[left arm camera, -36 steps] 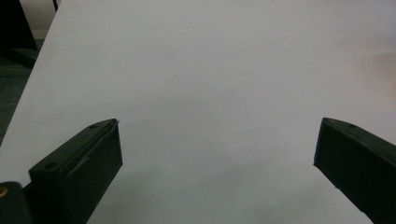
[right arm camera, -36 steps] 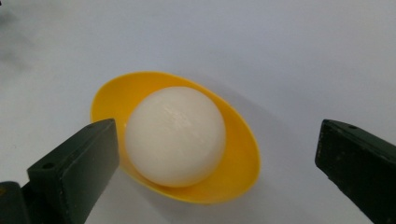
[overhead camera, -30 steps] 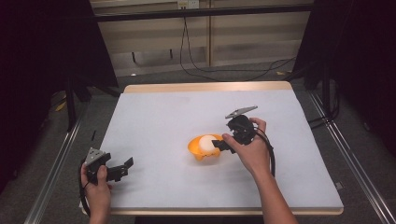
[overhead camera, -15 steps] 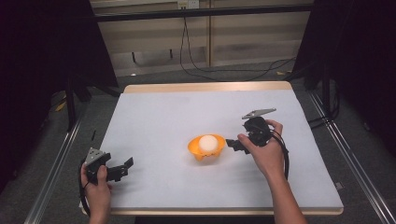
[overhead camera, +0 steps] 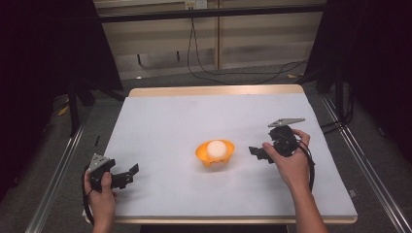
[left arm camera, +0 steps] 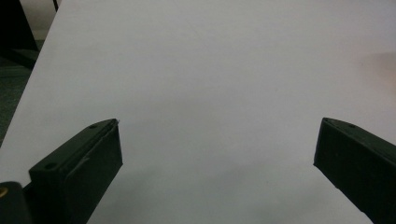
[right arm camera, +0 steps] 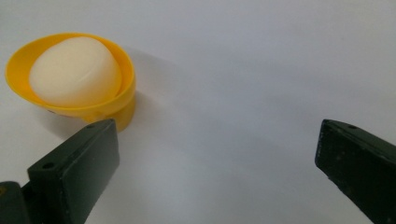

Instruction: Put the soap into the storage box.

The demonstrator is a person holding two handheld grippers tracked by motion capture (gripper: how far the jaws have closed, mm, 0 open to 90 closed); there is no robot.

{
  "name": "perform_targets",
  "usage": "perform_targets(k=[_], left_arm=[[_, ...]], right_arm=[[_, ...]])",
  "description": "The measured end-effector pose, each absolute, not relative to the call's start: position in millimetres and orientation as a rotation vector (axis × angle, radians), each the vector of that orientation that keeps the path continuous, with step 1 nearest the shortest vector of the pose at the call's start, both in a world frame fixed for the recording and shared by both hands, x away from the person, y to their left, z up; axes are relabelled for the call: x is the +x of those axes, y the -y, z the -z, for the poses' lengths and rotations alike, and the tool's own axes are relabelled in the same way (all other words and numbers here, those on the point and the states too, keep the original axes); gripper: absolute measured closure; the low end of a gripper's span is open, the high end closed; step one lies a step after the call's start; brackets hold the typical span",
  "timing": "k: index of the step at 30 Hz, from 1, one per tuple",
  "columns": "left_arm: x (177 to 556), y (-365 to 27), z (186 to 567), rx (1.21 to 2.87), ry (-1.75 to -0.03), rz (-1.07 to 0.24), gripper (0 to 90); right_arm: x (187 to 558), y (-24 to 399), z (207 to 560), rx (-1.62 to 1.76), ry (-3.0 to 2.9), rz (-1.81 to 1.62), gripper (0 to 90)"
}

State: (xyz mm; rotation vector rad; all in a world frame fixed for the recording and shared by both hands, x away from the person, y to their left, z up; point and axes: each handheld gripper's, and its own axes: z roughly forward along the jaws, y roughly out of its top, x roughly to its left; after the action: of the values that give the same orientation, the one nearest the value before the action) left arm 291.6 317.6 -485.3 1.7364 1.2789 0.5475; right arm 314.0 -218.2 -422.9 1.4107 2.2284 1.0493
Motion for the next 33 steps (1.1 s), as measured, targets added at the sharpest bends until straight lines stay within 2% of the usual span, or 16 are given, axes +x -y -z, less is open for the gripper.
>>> perform_targets(k=[33], left_arm=[[291, -317, 485, 1.739, -1.277, -0.552, 1.0]], right_arm=[[267, 308, 456, 1.535, -2.062, -1.029, 0.0]])
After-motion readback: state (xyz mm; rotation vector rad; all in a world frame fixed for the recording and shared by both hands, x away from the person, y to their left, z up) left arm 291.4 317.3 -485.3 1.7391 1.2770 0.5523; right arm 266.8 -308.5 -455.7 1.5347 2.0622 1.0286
